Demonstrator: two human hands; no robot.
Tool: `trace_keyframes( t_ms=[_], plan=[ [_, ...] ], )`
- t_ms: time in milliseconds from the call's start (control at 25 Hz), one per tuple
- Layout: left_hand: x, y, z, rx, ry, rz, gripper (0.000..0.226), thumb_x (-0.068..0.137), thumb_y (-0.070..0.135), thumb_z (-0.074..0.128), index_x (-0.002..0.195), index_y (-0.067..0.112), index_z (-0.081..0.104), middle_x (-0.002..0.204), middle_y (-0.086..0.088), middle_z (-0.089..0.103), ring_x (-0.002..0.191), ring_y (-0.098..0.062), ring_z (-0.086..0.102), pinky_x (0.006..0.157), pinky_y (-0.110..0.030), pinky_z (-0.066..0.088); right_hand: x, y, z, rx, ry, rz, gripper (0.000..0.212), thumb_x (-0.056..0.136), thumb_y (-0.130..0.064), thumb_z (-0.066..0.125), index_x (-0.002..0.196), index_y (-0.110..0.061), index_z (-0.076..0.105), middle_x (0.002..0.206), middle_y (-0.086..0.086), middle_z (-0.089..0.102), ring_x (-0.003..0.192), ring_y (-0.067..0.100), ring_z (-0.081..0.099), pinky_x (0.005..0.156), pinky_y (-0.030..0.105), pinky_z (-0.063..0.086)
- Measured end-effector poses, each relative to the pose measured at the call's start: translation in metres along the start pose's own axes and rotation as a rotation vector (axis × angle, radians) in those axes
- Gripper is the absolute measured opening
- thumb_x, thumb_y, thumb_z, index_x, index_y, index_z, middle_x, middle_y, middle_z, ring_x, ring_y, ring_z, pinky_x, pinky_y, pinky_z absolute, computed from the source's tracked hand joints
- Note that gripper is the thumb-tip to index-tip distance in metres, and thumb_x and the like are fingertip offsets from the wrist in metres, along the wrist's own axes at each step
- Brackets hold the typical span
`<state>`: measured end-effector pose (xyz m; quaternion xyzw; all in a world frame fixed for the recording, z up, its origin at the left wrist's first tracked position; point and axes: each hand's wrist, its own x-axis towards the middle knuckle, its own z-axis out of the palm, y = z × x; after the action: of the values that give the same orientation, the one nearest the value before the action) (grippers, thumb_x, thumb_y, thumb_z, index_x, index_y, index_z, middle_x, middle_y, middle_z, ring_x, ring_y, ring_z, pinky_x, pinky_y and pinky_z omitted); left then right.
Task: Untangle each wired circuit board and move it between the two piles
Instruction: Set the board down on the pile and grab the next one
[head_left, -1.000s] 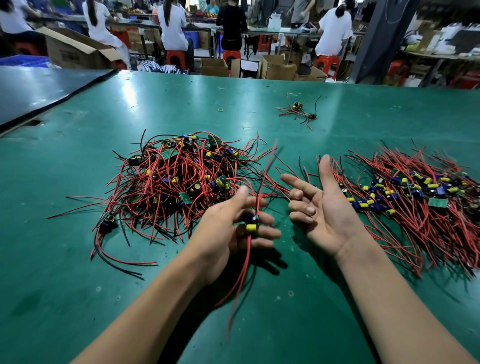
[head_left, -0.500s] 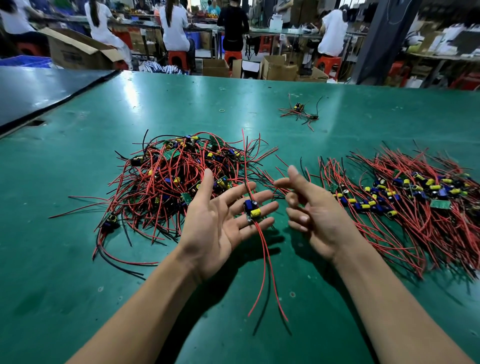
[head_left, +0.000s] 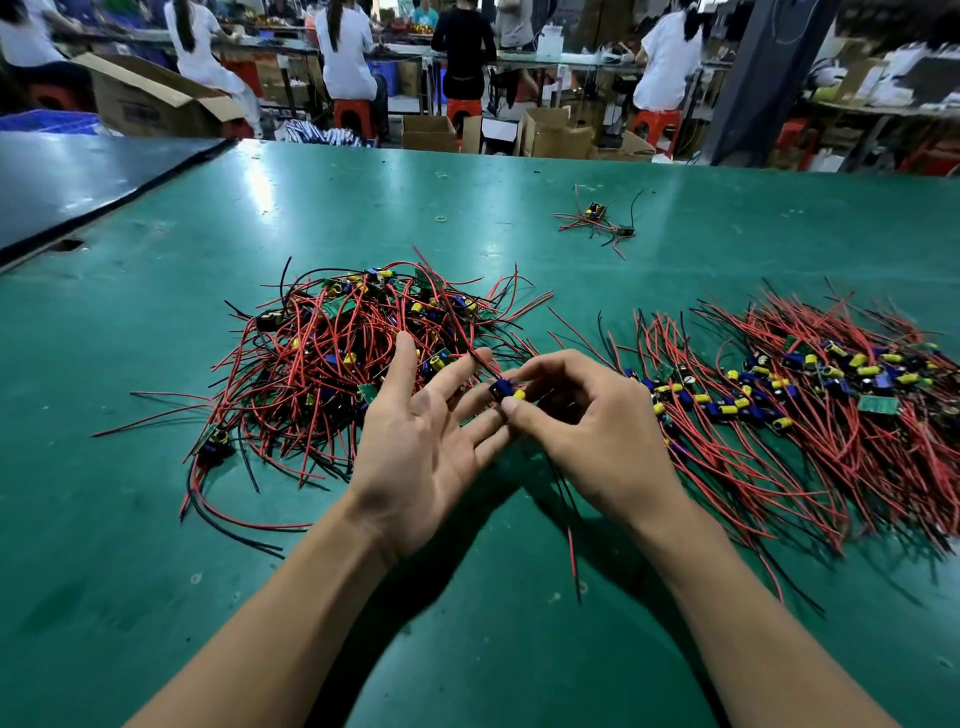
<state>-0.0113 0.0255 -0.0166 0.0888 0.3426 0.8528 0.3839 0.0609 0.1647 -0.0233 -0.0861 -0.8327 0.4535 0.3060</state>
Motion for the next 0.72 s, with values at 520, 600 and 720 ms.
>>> trace_keyframes(
  t_ms=[520, 600, 720],
  plan=[
    [0.002, -0.006, -0.011, 0.583, 0.320, 0.234, 0.048, 0.102, 0.006, 0.045, 0.146, 0.022, 0.033, 0.095, -0.016, 0.066, 0.049, -0.023, 0.063, 0.046, -0.029, 0.053, 0.018, 0.033, -0.037, -0.258, 0.339, 0.143, 0.006, 0.084, -0.022, 0.076, 0.084, -0.026, 0.071, 0.084, -0.005, 0.070, 0.073, 0.005, 0.060, 0.077, 0.024, 0.047],
    [0.003, -0.005, -0.012, 0.610, 0.325, 0.246, 0.045, 0.100, 0.002, 0.046, 0.141, 0.018, 0.039, 0.098, -0.016, 0.065, 0.049, -0.022, 0.063, 0.047, -0.030, 0.053, 0.017, 0.028, -0.031, -0.202, 0.255, 0.109, 0.006, 0.083, -0.020, 0.078, 0.082, -0.023, 0.073, 0.074, -0.010, 0.069, 0.066, 0.001, 0.059, 0.070, 0.015, 0.046],
    [0.002, -0.004, -0.012, 0.640, 0.330, 0.254, 0.036, 0.098, 0.001, 0.049, 0.131, 0.014, 0.046, 0.103, -0.020, 0.063, 0.050, -0.022, 0.063, 0.049, -0.032, 0.054, 0.012, 0.023, -0.021, -0.148, 0.091, 0.127, 0.007, 0.083, -0.017, 0.080, 0.086, -0.020, 0.075, 0.070, -0.008, 0.067, 0.060, 0.000, 0.055, 0.064, 0.012, 0.045]
  ],
)
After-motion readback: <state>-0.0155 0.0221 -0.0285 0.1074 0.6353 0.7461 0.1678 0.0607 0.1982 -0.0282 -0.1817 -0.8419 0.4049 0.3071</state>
